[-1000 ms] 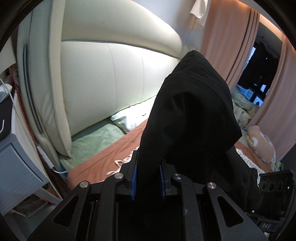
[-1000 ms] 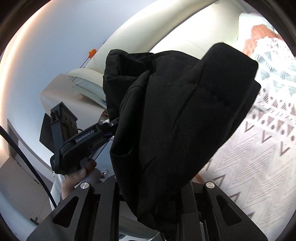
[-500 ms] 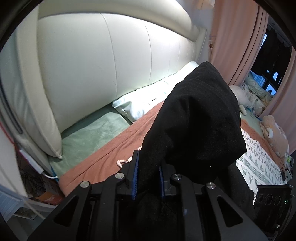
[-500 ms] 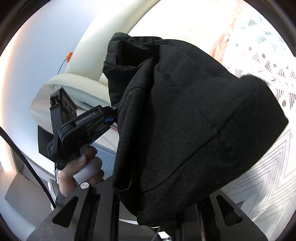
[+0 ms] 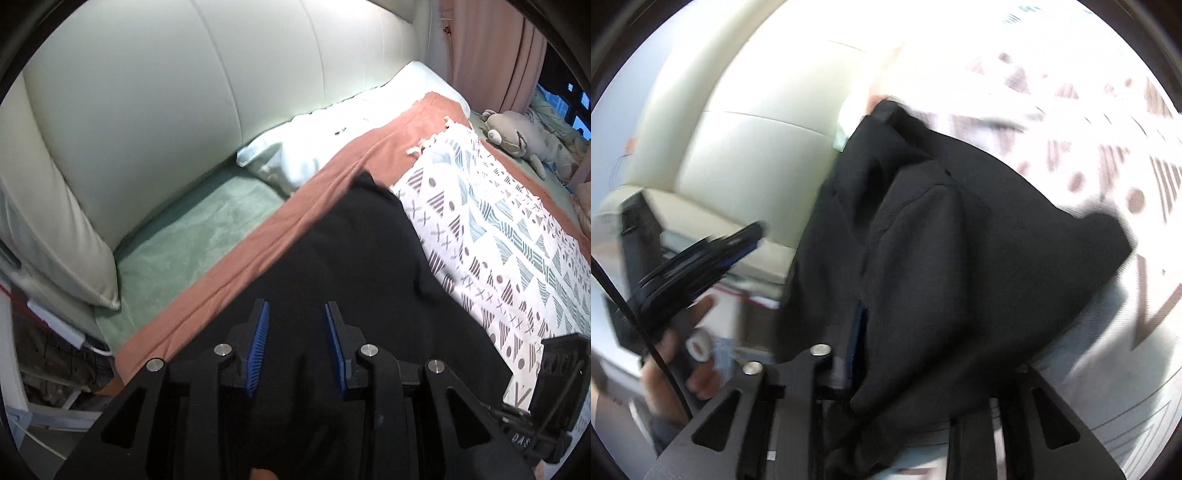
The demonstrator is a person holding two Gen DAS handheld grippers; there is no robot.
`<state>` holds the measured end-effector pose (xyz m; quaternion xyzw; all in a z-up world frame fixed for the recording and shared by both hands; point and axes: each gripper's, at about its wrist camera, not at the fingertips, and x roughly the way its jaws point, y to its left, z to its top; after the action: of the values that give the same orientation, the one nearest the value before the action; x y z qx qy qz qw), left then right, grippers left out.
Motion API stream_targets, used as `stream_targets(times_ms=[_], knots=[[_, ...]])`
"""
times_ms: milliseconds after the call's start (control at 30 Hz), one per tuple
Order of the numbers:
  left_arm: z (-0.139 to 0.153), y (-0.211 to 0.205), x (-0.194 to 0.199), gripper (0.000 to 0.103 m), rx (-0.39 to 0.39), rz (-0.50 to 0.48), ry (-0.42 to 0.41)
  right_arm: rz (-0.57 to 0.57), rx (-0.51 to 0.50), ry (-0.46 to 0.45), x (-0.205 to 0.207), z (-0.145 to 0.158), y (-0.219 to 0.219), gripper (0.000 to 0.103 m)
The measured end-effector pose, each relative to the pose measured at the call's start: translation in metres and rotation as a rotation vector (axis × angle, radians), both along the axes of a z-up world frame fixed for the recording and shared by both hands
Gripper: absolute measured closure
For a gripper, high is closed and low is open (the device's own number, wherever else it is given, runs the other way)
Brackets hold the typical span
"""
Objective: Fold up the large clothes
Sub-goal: 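Carry the jacket toward the bed's headboard corner and lower it with both tools, then open both tools and withdraw them from the placed jacket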
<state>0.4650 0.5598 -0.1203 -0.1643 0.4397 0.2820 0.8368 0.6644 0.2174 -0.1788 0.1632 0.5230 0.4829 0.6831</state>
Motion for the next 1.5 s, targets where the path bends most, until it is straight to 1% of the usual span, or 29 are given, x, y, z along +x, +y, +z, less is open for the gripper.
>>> stream_targets(times_ms=[33, 67, 100, 167, 233, 267, 300, 333, 400, 467, 533, 600, 733, 767, 867, 900, 933, 1000, 1067, 1167, 1200, 1233, 1267, 1300, 1400, 1500], knots=[[-0.005, 0.001, -0.005, 0.045, -0.008, 0.009, -0.003, 0.007, -0.002, -0.012, -0.001, 0.001, -0.001, 0.066], [-0.007, 0.0, -0.012, 0.033, -0.017, 0.015, -0.021, 0.012, -0.009, -0.023, -0.003, 0.002, -0.002, 0.063], [-0.007, -0.003, -0.019, 0.016, -0.017, 0.019, -0.037, 0.017, -0.018, -0.032, -0.003, 0.003, -0.005, 0.06], [-0.008, -0.009, -0.031, 0.014, -0.009, 0.039, -0.065, 0.028, -0.045, -0.053, -0.003, 0.007, -0.005, 0.059], [-0.006, -0.017, -0.045, 0.014, -0.016, 0.052, -0.098, 0.028, -0.073, -0.083, -0.01, 0.017, 0.007, 0.059], [-0.005, -0.021, -0.05, 0.014, -0.017, 0.059, -0.109, 0.027, -0.093, -0.113, -0.014, 0.023, 0.012, 0.059], [-0.004, -0.027, -0.058, 0.014, -0.009, 0.062, -0.12, 0.013, -0.117, -0.153, -0.016, 0.022, 0.015, 0.059], [-0.004, -0.032, -0.062, 0.014, 0.003, 0.063, -0.126, -0.007, -0.147, -0.194, -0.01, 0.024, 0.017, 0.059], [-0.005, -0.045, -0.075, 0.014, 0.026, 0.065, -0.129, -0.041, -0.219, -0.274, -0.004, 0.034, 0.012, 0.059], [-0.008, -0.053, -0.09, 0.014, 0.0, 0.076, -0.166, -0.059, -0.284, -0.306, -0.003, 0.038, 0.005, 0.059], [-0.011, -0.06, -0.099, 0.014, 0.001, 0.085, -0.172, -0.062, -0.334, -0.341, -0.009, 0.043, -0.005, 0.059], [-0.013, -0.069, -0.106, 0.014, 0.008, 0.084, -0.18, -0.077, -0.358, -0.367, -0.014, 0.05, -0.018, 0.059], [-0.013, -0.082, -0.112, 0.014, -0.012, 0.079, -0.195, -0.113, -0.399, -0.408, -0.021, 0.065, -0.037, 0.059], [-0.011, -0.087, -0.113, 0.014, -0.01, 0.079, -0.198, -0.117, -0.401, -0.409, -0.02, 0.067, -0.037, 0.059], [-0.005, -0.101, -0.116, 0.014, 0.0, 0.076, -0.198, -0.115, -0.377, -0.412, -0.026, 0.088, -0.049, 0.059], [-0.002, -0.106, -0.117, 0.014, 0.002, 0.078, -0.2, -0.115, -0.371, -0.416, -0.029, 0.095, -0.053, 0.054], [0.001, -0.11, -0.118, 0.014, 0.0, 0.08, -0.202, -0.112, -0.367, -0.428, -0.035, 0.105, -0.06, 0.038], [0.009, -0.118, -0.122, 0.014, -0.025, 0.08, -0.221, -0.106, -0.37, -0.454, -0.045, 0.117, -0.066, 0.016], [0.016, -0.128, -0.126, 0.014, -0.045, 0.076, -0.235, -0.116, -0.392, -0.49, -0.058, 0.134, -0.078, 0.016], [0.028, -0.146, -0.135, 0.014, -0.028, 0.07, -0.255, -0.129, -0.366, -0.491, -0.073, 0.153, -0.102, 0.016], [0.033, -0.153, -0.139, 0.012, -0.021, 0.066, -0.264, -0.132, -0.355, -0.493, -0.076, 0.157, -0.108, 0.015], [0.036, -0.159, -0.141, 0.003, -0.018, 0.061, -0.271, -0.137, -0.343, -0.497, -0.082, 0.164, -0.119, 0.011], [0.041, -0.166, -0.144, 0.0, -0.021, 0.053, -0.281, -0.144, -0.335, -0.497, -0.085, 0.169, -0.127, 0.008], [0.045, -0.172, -0.146, 0.0, -0.027, 0.042, -0.292, -0.154, -0.326, -0.497, -0.089, 0.174, -0.135, 0.0], [0.059, -0.193, -0.151, 0.0, -0.02, 0.013, -0.299, -0.195, -0.3, -0.533, -0.105, 0.194, -0.164, 0.0], [0.073, -0.215, -0.162, 0.0, -0.007, -0.001, -0.322, -0.211, -0.296, -0.561, -0.12, 0.207, -0.189, 0.0]])
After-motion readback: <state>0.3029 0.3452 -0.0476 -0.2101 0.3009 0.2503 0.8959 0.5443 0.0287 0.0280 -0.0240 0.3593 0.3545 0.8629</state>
